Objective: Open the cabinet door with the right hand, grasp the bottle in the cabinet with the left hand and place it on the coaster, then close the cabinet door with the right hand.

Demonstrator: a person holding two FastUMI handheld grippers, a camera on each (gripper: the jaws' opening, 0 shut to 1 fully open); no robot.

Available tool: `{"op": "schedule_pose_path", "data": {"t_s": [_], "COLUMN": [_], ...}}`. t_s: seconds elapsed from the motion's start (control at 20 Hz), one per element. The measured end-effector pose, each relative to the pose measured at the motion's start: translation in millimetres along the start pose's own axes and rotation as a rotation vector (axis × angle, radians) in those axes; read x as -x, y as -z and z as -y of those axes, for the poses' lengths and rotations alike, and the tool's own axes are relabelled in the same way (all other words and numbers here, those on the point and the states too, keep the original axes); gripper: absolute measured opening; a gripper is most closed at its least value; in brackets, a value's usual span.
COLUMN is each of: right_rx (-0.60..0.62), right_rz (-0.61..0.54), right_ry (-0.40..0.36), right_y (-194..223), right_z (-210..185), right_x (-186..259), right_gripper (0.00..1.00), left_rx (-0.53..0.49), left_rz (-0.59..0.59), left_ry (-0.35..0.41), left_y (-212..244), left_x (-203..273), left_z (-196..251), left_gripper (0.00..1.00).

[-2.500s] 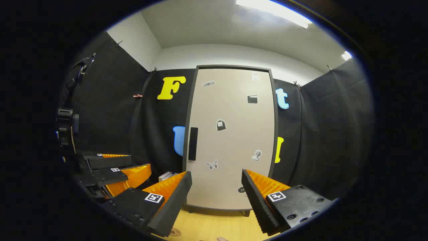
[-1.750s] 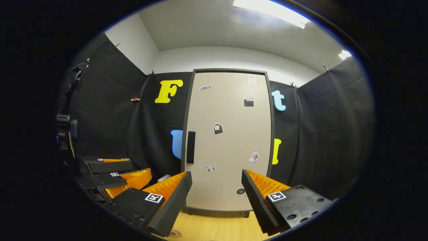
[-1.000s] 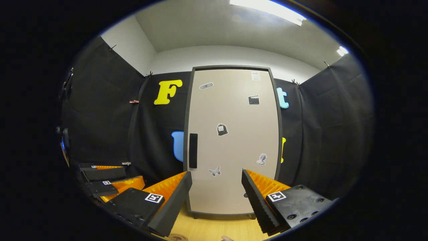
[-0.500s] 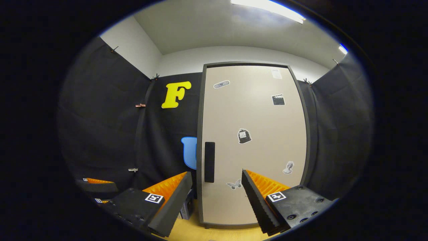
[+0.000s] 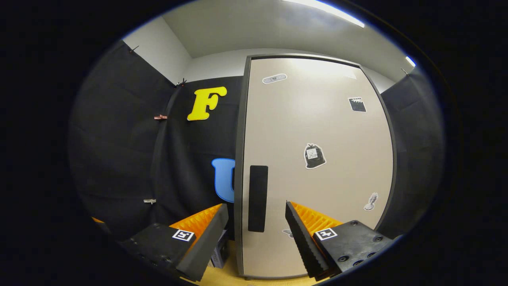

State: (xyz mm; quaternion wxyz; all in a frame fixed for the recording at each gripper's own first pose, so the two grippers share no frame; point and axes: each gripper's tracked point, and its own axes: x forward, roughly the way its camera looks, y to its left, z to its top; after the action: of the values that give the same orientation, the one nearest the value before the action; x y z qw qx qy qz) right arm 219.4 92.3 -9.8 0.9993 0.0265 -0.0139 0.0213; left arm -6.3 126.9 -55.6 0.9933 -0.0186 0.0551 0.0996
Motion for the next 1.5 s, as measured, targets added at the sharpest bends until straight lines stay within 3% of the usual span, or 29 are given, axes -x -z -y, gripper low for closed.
{"op": "schedule_pose_path", "data": {"t_s": [0.1,0.25,0.6,0.65,0.75,0.85,1.0,1.1,1.15,1.5], "right_rx": [-0.017,-0.028,-0.001,-0.001,0.020,0.029,0.019,0.038,0.039,-0.009], "right_rz": [-0.011,0.001,-0.025,-0.028,-0.018,-0.014,-0.034,-0.038,-0.040,-0.090], "right_ry": [0.018,0.023,0.082,0.069,0.087,0.107,0.076,0.082,0.077,-0.023], "right_y": [6.9,9.8,29.9,33.0,34.1,33.2,35.0,32.2,32.4,22.7], "right_z": [0.5,-2.6,3.7,1.5,0.6,3.2,2.2,4.5,2.5,-4.9], "right_x": [-13.5,-28.9,-51.4,-57.9,-56.2,-54.0,-56.3,-51.0,-49.7,-3.3], "right_gripper": [0.94,0.77,0.79,0.51,0.40,0.41,0.18,0.18,0.06,0.06], "left_rx": [0.007,0.013,-0.024,-0.026,-0.022,-0.018,-0.015,-0.005,-0.002,0.008], "left_rz": [-0.013,-0.041,0.002,0.002,-0.002,-0.003,-0.003,0.003,0.009,0.026], "left_ry": [-0.025,-0.061,-0.117,-0.118,-0.119,-0.122,-0.128,-0.118,-0.114,-0.097], "left_y": [5.0,12.0,-8.3,-8.6,-7.6,-6.3,-5.6,-6.5,-8.7,-13.7], "left_x": [-1.7,-2.2,10.8,11.1,12.9,15.9,23.4,29.1,33.8,58.2], "left_z": [-10.8,-25.1,-41.1,-41.4,-43.0,-42.8,-44.3,-40.3,-39.3,-31.5], "left_gripper": [0.89,0.89,0.89,0.89,0.89,0.88,0.88,0.88,0.88,0.88]}}
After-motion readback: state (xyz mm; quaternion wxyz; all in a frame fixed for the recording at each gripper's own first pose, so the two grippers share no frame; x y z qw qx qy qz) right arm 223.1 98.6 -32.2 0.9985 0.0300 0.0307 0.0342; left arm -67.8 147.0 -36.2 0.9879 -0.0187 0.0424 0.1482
